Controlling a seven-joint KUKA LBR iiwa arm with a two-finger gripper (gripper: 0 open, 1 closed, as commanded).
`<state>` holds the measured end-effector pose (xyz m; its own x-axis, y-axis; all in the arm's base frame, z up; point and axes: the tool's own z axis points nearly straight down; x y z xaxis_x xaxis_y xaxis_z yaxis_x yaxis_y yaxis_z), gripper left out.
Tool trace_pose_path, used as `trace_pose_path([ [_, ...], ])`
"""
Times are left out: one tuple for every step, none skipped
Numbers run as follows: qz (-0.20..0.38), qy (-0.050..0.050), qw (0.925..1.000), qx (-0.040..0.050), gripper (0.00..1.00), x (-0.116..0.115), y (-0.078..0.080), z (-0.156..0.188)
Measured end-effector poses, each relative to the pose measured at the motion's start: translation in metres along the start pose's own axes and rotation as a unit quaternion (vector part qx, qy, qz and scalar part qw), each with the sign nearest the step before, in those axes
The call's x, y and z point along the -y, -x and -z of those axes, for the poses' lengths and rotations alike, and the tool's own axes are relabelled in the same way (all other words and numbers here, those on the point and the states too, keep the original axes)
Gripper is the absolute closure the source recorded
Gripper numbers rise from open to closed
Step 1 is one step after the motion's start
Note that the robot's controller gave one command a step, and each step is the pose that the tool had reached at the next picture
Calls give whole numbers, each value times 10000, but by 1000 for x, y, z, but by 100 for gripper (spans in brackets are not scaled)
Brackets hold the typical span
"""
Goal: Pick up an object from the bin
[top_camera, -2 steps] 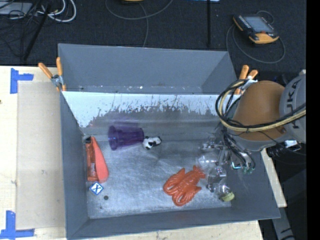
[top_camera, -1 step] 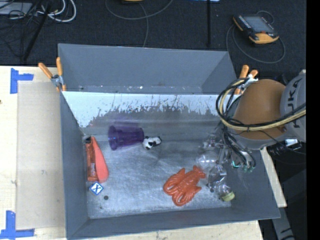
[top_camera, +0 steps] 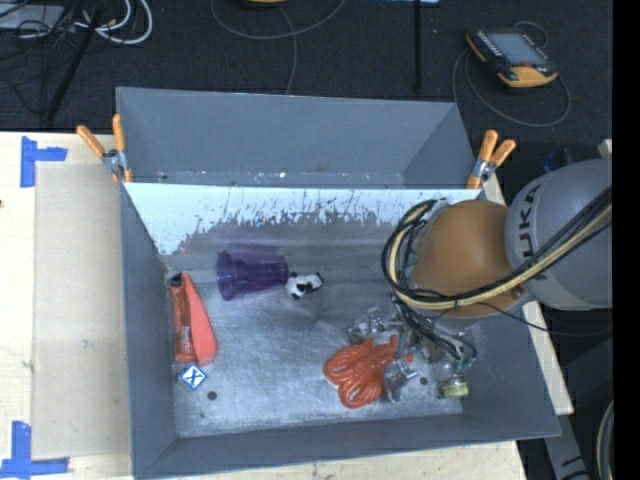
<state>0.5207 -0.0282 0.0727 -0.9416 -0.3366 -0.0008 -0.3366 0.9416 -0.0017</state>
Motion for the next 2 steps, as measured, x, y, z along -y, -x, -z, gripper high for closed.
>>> trace_pose_path([
  [2, -1, 10000, 1, 100, 0, 0, 0],
  [-120, 9, 9999, 3, 100, 6, 15, 140],
])
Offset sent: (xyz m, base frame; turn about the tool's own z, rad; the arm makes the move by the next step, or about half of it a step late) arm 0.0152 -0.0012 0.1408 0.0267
